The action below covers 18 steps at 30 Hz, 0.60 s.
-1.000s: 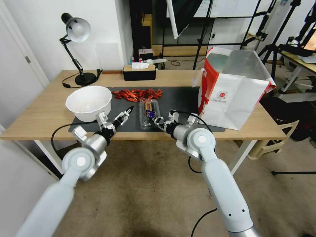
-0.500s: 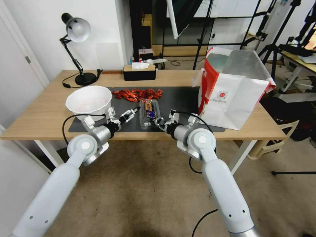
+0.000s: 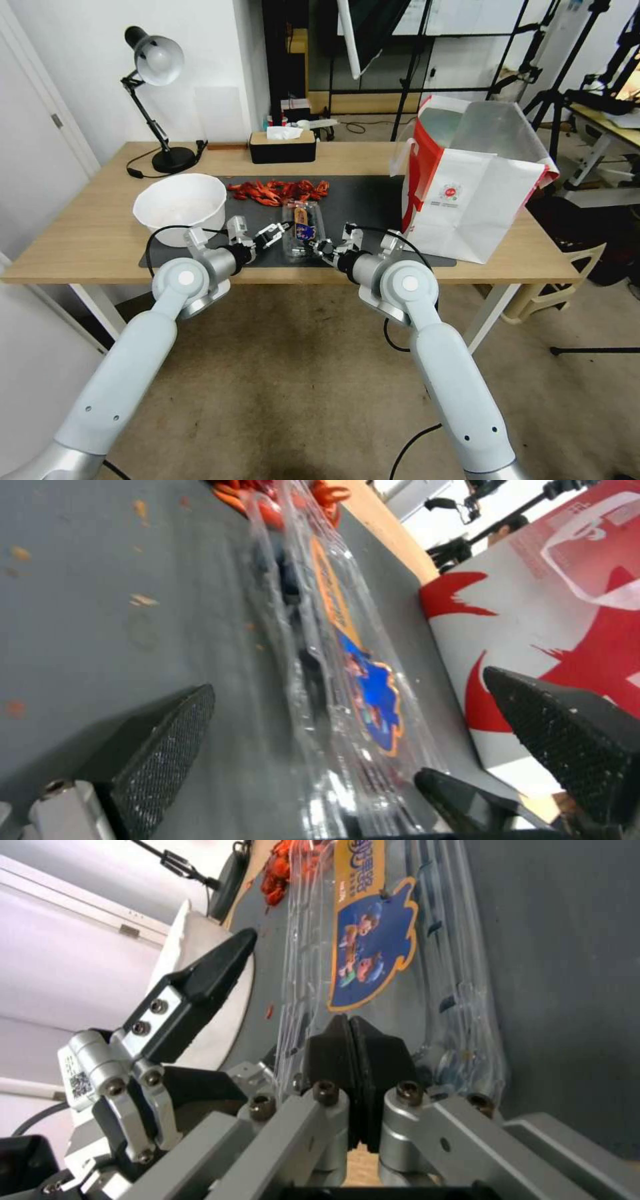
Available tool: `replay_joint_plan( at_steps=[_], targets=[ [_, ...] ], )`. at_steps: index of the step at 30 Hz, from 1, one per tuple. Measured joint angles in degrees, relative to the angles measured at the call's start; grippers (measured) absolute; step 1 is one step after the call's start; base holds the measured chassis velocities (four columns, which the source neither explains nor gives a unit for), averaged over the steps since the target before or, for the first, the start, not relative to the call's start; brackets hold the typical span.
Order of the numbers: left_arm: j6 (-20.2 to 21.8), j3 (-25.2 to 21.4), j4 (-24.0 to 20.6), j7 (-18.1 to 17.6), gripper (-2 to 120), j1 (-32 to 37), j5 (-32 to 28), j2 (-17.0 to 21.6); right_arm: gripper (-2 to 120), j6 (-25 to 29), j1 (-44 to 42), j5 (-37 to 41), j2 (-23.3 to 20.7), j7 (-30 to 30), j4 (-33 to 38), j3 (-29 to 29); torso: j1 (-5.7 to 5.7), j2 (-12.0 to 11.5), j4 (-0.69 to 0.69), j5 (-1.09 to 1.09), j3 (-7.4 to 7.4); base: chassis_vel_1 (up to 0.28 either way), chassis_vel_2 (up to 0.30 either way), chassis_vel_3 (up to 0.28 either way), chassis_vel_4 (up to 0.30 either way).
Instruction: Close the takeout container lid, then place the container into the takeout bag.
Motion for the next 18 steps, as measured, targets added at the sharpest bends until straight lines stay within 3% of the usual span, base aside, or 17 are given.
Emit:
replay_joint_plan(
  at_steps=[6, 18],
  targets=[
    [0.89, 0.34, 0.27, 0.74, 100, -0.38, -0.25, -0.68, 0, 0.00, -0.07, -0.04, 0.04, -0.10, 0.00, -0.06, 0.00, 0.00, 0.00, -0.01, 0.00, 0.000, 0.000, 0.000, 0.000],
    [0.63, 1.42, 0.78, -0.15, 60, -1.46, -0.28, -1.18, 0, -0.17, -0.37, -0.05, -0.05, -0.13, 0.52, -0.02, 0.00, 0.00, 0.00, 0.00, 0.00, 0.000, 0.000, 0.000, 0.000]
  ],
)
